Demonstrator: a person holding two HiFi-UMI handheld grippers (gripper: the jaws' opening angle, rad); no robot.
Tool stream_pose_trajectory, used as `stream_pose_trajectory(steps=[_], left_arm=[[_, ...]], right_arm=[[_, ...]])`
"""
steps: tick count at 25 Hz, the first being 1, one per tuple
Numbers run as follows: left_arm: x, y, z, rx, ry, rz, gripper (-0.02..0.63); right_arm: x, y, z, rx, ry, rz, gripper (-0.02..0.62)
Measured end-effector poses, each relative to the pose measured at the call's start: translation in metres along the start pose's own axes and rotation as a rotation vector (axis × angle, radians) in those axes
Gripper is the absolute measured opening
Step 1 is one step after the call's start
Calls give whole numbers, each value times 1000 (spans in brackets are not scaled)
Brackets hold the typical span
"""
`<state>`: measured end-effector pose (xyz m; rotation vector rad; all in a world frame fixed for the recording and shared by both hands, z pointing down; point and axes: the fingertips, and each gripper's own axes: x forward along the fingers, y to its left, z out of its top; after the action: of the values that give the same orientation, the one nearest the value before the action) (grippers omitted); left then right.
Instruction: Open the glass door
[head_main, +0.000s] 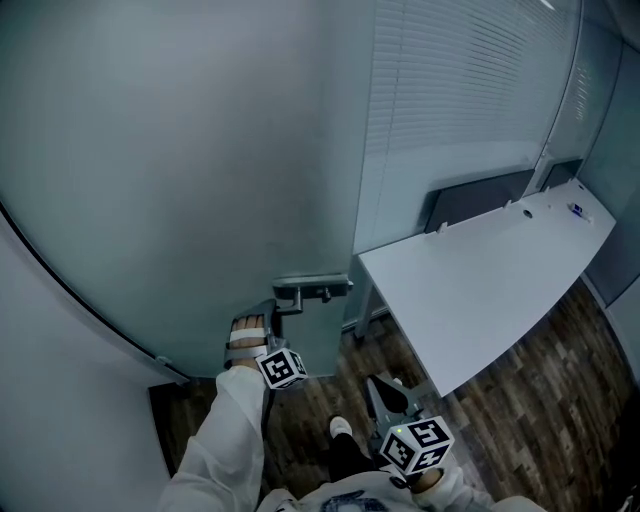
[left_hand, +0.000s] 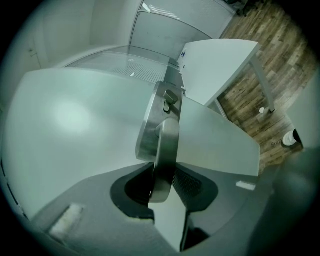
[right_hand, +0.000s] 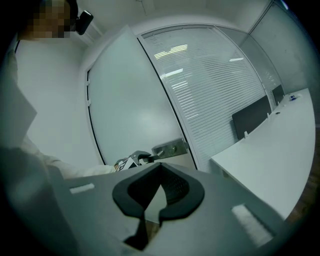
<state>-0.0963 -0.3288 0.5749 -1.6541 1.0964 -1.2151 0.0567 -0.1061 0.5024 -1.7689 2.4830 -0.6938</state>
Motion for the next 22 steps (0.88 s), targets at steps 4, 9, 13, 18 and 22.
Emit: stream_pose_trajectory(steps=[4,9,13,18,22], left_arm=[[-6,10,3,14,-1,-11,112],[-14,12,2,27,-2,-26,112],[-32,5,0,37,-1,-40,110],[-51,-5,-10,32,-7,-33,109],[-71,-5,-6,23,-6,-26,110]], right_arm=[[-14,7,4,9,-9,-17,3],[-40,18,11,4,-24,-35,3],[-69,30,8,-2,-37,-57,3],[-87,49,-9,-16,-30,-60,3],[-102,57,-11,-21,-14,-50,3]])
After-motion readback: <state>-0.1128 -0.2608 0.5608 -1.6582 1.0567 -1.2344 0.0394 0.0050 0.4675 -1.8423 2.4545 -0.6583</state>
